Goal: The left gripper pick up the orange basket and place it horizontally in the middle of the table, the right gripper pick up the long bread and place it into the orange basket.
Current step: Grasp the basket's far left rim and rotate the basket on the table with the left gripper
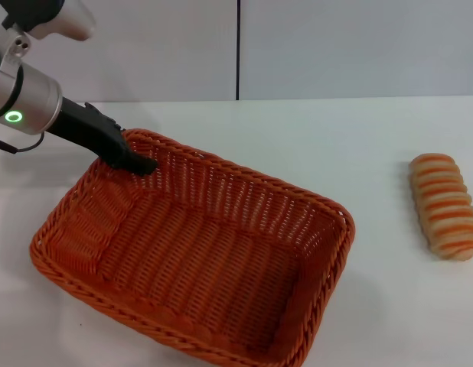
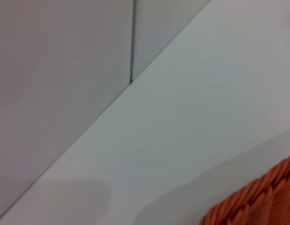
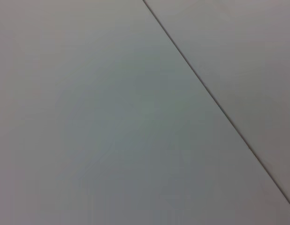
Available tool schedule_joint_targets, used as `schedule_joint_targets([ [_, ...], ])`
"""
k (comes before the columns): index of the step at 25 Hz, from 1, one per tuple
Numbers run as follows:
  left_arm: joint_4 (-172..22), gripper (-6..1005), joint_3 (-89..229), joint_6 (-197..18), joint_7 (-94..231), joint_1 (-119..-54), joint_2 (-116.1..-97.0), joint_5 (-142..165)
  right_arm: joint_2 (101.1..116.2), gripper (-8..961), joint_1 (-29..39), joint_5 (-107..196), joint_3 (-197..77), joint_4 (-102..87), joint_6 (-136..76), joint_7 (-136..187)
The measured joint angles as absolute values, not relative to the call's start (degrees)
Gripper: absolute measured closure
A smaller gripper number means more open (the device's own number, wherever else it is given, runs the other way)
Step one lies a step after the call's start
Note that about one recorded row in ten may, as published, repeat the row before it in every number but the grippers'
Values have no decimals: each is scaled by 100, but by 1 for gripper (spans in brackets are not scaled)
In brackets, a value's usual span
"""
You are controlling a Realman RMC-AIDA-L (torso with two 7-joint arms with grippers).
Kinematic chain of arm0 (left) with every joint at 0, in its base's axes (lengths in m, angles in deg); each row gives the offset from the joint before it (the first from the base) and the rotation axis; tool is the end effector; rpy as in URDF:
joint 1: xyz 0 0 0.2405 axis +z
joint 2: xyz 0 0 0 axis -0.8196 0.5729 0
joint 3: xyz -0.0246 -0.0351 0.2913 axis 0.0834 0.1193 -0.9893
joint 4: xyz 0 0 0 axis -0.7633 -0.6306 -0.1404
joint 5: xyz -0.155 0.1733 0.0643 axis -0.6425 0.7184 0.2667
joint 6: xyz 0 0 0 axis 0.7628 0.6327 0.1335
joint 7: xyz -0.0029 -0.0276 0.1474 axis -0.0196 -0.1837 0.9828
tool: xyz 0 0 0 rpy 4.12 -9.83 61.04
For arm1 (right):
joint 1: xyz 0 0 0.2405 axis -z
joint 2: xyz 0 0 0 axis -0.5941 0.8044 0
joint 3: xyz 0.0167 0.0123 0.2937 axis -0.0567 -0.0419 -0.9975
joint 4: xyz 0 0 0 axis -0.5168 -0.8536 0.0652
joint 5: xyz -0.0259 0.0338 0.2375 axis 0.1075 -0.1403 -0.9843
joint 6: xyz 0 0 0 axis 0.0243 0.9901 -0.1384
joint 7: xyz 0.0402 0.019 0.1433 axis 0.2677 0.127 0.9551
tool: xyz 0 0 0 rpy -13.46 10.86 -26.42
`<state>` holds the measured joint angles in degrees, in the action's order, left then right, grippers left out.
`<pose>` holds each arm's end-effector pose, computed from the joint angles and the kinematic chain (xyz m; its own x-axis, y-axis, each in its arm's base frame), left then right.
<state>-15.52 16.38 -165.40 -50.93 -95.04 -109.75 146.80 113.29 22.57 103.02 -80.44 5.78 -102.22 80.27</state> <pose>-0.2462 0.4455 0.0073 0.8394 0.5324 -0.1089 0.4578 -0.8007 -0.3864 0.5013 0.2392 0.1241 0.3073 0.3844 -0.8705 -0.9470 0.2137 -0.2399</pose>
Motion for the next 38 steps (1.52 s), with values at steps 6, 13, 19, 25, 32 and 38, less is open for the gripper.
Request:
schedule_joint_targets([
  [6,-1510,371,1509,-16451,-5098,-9504,-10979,14680,11329,318,2257,10245,-8052,578,-10224,8068],
  [13,-1492,591,1507,-16431,-5093,-9504,-10984,14680,11323,318,2268,10233,-8162,571,-10225,8091],
  [19,-1480,658,1509,-16449,-5068,-9492,-10984,14680,11330,319,2282,10232,-8266,555,-10252,8093],
  [25,-1391,660,1558,-16472,-5097,-9420,-10984,14601,11338,319,2283,10232,-8281,544,-10250,8092],
  [32,-1330,662,1588,-16323,-5639,-9358,-10964,14618,11338,317,2290,10232,-8353,534,-10249,8095],
  [38,-1092,686,1639,-16386,-6196,-9287,-10961,14582,11336,318,2289,10228,-8433,524,-10261,8169],
])
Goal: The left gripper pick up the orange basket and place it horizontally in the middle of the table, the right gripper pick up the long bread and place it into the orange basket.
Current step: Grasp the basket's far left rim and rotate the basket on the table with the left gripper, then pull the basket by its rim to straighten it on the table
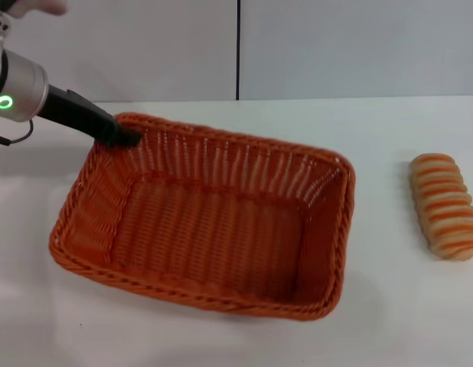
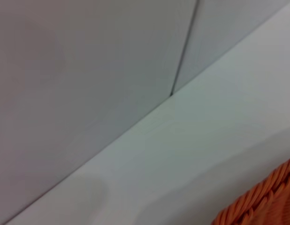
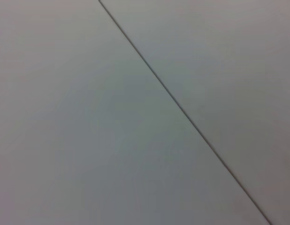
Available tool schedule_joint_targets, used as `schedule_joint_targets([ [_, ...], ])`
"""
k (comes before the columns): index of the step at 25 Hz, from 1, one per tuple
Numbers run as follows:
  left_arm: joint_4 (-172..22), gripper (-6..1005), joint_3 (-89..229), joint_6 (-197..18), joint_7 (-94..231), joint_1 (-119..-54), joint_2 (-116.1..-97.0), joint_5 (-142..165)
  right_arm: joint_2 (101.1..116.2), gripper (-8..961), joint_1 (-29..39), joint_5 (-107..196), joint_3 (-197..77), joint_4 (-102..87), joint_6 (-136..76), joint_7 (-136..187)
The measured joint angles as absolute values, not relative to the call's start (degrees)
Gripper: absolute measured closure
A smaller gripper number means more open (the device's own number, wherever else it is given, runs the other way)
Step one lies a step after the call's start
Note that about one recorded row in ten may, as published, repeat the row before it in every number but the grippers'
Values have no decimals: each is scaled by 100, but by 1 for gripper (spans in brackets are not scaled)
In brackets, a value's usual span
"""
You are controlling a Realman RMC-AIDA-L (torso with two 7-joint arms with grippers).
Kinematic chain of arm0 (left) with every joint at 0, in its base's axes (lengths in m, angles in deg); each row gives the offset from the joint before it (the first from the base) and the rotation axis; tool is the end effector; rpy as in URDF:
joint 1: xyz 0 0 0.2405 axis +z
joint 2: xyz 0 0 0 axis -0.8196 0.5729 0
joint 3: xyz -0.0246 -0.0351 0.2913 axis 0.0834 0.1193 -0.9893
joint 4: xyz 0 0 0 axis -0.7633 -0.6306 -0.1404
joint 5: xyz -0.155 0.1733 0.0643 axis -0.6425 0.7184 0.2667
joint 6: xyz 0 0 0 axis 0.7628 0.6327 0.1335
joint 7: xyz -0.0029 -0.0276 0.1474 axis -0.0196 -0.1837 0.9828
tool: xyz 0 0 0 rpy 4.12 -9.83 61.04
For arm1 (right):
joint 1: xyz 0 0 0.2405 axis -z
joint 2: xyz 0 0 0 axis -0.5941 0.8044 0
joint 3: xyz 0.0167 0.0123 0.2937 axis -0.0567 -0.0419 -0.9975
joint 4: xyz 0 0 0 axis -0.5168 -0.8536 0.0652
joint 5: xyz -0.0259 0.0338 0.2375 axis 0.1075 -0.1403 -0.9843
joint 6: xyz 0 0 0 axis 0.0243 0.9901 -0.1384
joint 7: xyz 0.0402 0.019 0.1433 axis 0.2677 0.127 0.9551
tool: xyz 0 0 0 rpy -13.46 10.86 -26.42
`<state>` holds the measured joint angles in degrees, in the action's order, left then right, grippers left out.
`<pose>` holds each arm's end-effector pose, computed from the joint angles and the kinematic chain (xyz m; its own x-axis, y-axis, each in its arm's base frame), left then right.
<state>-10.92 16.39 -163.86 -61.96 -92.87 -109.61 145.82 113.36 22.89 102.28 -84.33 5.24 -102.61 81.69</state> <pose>-0.2450 0.4476 0.0242 0.7586 0.6513 0.0199 0.5875 -0.6704 -0.4531 0.5074 0.2269 0.1293 0.2765 0.4425 -0.8531 -0.9519 0.2483 -0.1797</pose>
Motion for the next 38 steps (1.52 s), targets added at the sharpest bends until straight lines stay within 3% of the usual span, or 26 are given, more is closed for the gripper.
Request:
schedule_joint_targets([
  [18,-495,787,2332,-17329,-7617,-8945,-10953,14078,11295,320,2234,10225,-8430,534,-10235,8224],
  [25,-271,783,2396,-17627,-7633,-8592,-10943,13419,11260,319,2148,10235,-8392,524,-10166,8198],
  [38,-691,757,2398,-17660,-7469,-8651,-10908,13261,11232,319,2045,10279,-8369,525,-10142,8191],
])
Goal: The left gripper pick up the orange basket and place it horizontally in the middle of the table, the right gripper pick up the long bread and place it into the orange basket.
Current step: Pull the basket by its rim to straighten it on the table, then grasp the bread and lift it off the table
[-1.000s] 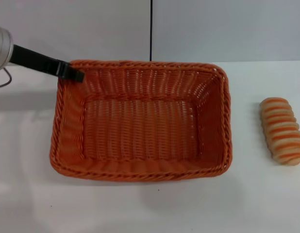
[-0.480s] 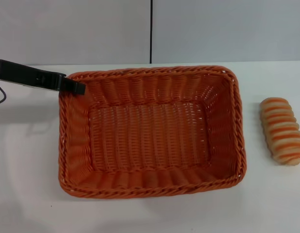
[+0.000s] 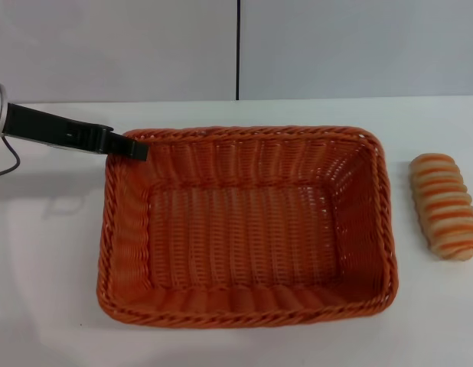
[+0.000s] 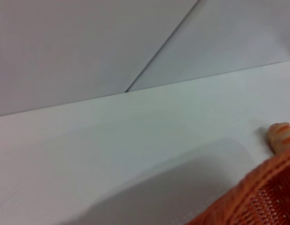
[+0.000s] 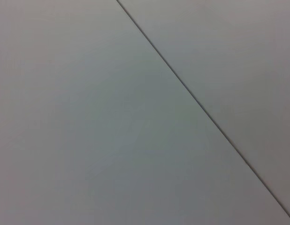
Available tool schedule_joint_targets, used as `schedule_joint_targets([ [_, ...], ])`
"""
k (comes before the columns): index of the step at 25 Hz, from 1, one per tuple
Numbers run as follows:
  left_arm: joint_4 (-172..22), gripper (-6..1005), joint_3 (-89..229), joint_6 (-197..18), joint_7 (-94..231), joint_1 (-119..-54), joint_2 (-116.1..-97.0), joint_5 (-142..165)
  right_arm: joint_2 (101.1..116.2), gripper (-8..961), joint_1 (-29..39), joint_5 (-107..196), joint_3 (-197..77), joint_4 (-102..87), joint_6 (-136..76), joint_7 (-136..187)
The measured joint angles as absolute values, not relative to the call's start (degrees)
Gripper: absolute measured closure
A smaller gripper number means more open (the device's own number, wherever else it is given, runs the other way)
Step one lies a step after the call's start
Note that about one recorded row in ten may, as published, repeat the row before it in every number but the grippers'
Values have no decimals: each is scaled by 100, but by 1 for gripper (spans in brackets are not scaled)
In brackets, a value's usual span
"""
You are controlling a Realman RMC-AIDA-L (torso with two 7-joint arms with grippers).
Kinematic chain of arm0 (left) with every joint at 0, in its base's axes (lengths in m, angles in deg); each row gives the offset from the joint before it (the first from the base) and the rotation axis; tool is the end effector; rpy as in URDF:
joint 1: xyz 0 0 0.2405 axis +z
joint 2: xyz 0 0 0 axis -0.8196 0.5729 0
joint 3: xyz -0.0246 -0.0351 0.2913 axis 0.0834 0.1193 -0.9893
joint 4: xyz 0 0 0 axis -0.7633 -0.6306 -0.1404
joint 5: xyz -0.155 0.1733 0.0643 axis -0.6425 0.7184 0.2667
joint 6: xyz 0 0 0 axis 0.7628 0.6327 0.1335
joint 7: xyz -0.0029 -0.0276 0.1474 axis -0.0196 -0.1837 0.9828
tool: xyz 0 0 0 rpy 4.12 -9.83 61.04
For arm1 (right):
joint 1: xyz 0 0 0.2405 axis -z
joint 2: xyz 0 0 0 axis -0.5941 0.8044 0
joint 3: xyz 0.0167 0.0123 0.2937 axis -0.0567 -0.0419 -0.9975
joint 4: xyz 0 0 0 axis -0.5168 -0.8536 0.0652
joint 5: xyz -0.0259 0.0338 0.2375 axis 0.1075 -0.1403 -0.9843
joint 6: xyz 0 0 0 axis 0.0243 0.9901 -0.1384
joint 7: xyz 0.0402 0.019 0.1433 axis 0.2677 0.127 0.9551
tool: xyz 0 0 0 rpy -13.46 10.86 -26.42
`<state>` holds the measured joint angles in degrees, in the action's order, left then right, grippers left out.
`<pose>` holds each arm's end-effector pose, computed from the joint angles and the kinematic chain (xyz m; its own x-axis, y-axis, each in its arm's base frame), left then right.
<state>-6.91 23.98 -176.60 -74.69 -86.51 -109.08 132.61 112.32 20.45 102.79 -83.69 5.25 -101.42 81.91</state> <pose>-0.2582 0.4017 0.0498 0.4922 0.8408 0.2256 0.8692 -0.4607 -0.1793 0.5008 0.2511 0.1363 0.2686 0.4360 -0.8589 -0.9582 0.2125 -0.1918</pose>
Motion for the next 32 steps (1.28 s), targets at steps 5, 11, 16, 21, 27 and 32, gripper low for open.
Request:
schedule_joint_targets([
  [5,-702,662,2518,-17639,-7409,-8652,-10862,13265,11231,320,2045,10279,-8366,526,-10142,8205],
  [11,-755,495,2634,-17468,-7136,-8622,-10816,13258,11205,318,2050,10304,-8099,592,-10170,8275],
  [16,-1155,287,3288,-17263,-6366,-8719,-10859,13119,11159,318,2180,10307,-7401,1164,-10239,9153],
  [21,-1640,244,3787,-16961,-5052,-8673,-10926,12123,10875,319,2552,10400,-6218,2271,-10769,10707],
  [27,-2440,244,3867,-16922,-3049,-8301,-10946,9715,9928,318,2428,11987,-5975,3563,-12088,13136],
  [32,-3136,245,3837,-17086,-1757,-8027,-10952,8250,9393,319,1557,14340,-5998,4721,-13505,14383],
])
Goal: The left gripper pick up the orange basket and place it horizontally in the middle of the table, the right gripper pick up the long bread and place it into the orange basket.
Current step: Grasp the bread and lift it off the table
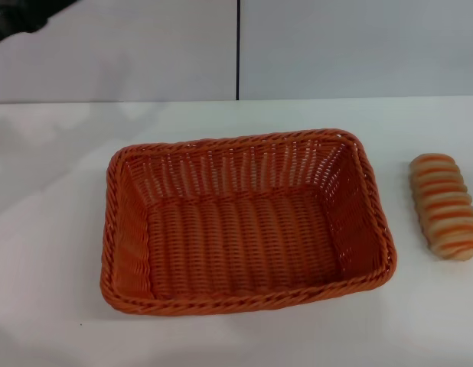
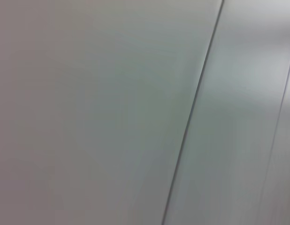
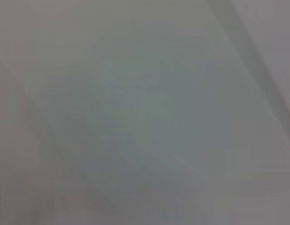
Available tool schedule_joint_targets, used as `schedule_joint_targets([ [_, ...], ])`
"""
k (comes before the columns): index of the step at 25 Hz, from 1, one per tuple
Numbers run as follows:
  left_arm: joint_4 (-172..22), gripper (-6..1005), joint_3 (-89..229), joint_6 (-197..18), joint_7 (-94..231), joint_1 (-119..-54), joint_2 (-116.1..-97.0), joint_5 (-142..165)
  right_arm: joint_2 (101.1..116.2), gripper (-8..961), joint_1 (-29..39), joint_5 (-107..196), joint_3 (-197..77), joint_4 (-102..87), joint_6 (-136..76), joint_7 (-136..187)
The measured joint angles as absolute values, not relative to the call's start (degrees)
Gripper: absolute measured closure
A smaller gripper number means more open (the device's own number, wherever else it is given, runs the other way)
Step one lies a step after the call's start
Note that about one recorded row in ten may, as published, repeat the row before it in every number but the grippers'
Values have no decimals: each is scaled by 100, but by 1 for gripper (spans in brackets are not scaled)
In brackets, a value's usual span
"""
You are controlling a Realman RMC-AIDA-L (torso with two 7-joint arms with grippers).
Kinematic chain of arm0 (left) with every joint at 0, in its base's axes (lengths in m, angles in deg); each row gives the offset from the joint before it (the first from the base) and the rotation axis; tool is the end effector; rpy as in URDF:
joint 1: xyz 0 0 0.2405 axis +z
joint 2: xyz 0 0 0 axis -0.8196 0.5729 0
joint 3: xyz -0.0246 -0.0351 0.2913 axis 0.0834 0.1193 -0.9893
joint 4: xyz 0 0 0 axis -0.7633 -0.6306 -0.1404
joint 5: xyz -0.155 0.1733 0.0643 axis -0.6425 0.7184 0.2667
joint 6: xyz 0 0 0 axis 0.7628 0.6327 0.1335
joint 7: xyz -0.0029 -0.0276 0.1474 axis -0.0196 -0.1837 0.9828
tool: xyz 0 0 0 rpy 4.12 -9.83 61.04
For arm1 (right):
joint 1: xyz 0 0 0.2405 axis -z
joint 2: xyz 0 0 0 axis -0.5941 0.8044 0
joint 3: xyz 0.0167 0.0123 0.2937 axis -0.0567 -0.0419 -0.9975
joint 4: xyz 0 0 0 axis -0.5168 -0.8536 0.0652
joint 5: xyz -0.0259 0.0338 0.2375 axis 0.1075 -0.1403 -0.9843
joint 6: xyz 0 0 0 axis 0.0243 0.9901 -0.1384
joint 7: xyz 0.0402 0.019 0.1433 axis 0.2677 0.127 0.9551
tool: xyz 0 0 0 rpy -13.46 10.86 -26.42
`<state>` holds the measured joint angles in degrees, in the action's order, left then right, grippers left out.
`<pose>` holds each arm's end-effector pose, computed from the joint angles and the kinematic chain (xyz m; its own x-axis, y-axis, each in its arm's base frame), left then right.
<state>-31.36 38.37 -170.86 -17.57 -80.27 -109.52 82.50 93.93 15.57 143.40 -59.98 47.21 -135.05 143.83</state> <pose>-0.2902 0.3912 0.0833 0.4678 0.0977 0.8784 0.6080 -0.7569 -0.2396 0.3676 0.2922 0.2865 0.4551 -0.4988 -0.7376 -0.8517 -0.4856 -0.1971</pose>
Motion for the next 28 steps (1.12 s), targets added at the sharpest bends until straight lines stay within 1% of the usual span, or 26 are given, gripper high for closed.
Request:
schedule_joint_targets([
  [2,-3405,245,3827,-17212,-1272,-7960,-10963,7798,9218,319,958,15583,-5840,4786,-14117,14496],
  [3,-3549,245,3827,-17268,-1101,-7945,-10964,7625,9218,319,958,15583,-5840,4786,-14117,14496],
  [6,-3782,245,3822,-17364,-889,-7940,-10964,7378,9164,318,677,16075,-5330,4584,-14142,14492],
  [9,-3915,245,3731,-17440,-790,-7986,-10966,7272,9195,317,593,16141,-4566,4320,-13804,14488],
  [12,-3927,245,3560,-17440,-780,-8020,-10980,7249,9283,318,548,16152,-3962,3837,-13034,14439],
  [20,-3942,246,3429,-17440,-838,-8028,-10987,7256,9308,319,370,16159,-3681,2885,-12220,14237],
  [28,-4093,246,3295,-17433,-848,-8048,-10985,7235,9404,320,248,16172,-3080,2468,-11625,14200],
])
